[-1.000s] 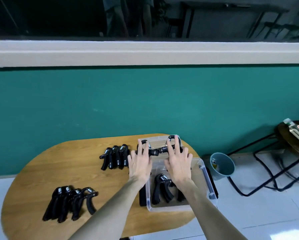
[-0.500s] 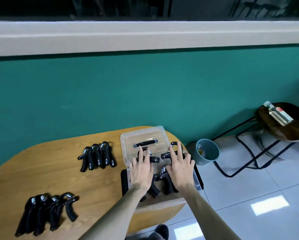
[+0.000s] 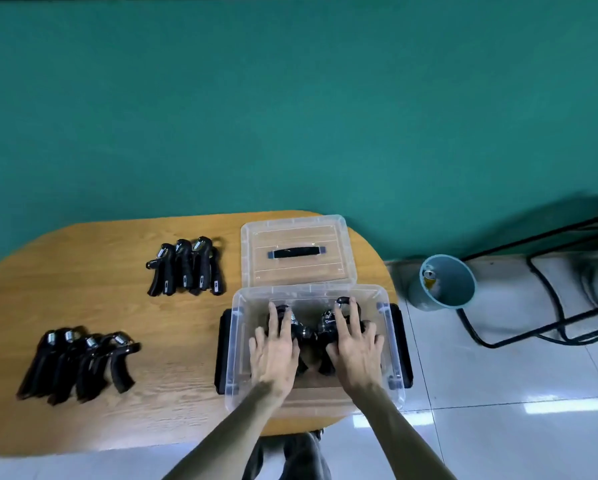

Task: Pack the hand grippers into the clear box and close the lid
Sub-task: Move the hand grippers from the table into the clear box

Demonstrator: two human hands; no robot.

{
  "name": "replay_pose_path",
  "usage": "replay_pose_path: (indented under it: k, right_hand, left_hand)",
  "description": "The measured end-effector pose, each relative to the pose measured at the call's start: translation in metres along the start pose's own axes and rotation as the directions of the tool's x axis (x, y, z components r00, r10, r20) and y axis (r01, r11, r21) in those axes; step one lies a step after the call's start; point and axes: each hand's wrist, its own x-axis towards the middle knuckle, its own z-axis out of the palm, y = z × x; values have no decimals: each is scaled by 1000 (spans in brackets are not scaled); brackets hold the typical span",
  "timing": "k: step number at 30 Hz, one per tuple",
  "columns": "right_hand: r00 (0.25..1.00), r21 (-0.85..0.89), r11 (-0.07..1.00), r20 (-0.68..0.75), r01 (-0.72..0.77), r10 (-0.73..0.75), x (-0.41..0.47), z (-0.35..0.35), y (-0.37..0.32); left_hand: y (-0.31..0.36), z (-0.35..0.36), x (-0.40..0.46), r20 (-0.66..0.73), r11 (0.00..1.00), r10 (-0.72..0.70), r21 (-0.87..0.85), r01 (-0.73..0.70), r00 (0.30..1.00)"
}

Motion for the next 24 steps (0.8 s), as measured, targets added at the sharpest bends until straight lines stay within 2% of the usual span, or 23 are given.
replay_pose_path:
  k: [12,19,24]
  right_hand:
    - [989,84,993,114,84,-94,19,70,17]
    - [989,55,995,115,84,-90,21,87,18]
    - [988,30,997,135,68,-71,21,89,16]
  left_hand:
    - [2,54,31,71,984,-177,18,176,982]
    - [2,71,33,100,979,-204,49,200,974]
    - [2,79,39,57,977,-214,23,213,975]
